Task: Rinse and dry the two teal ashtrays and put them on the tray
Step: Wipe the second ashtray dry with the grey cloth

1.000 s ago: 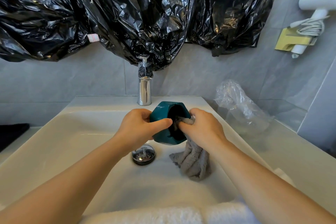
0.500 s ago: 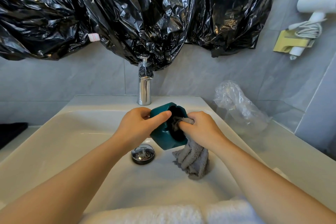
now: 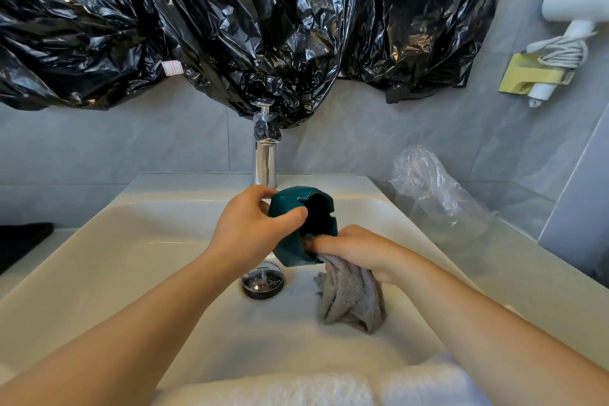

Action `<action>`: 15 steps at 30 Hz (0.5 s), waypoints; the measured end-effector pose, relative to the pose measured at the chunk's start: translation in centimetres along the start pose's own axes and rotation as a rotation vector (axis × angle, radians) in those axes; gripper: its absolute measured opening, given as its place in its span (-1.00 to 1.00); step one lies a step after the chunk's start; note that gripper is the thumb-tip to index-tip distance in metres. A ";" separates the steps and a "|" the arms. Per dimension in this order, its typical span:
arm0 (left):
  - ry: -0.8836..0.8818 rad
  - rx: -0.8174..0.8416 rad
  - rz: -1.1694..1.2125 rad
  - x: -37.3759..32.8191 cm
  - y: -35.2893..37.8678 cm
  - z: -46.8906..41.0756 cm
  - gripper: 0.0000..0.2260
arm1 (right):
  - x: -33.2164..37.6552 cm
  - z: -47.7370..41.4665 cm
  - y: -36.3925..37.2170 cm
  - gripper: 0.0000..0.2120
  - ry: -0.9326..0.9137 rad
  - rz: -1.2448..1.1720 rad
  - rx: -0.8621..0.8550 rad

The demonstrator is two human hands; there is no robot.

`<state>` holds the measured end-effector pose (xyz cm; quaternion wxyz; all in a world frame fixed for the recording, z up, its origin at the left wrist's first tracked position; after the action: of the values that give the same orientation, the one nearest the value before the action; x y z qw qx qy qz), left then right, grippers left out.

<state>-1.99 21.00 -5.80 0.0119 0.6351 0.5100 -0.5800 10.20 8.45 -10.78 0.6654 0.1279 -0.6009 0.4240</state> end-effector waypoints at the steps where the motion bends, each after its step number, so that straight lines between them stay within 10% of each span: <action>1: -0.002 -0.002 -0.007 0.0 -0.1 0.0 -0.55 | -0.2 0.0 0.1 -0.59 0.022 0.023 0.013; 15: 0.032 0.099 0.065 -0.6 0.2 0.1 -0.76 | 3.6 2.1 -2.2 -0.61 -0.566 0.451 -0.455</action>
<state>-1.82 20.42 -5.50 -0.0088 0.6603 0.4598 -0.5938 10.07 7.12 -6.28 0.3760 -0.0457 -0.8511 0.3636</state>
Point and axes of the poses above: each hand's wrist, its own z-axis away from the middle knuckle, its own y-axis out of the palm, x = y × z, the point moved 5 cm from there along -z, towards the middle knuckle, and after that the axes turned 12 degrees about -z, right-handed, at the moved point
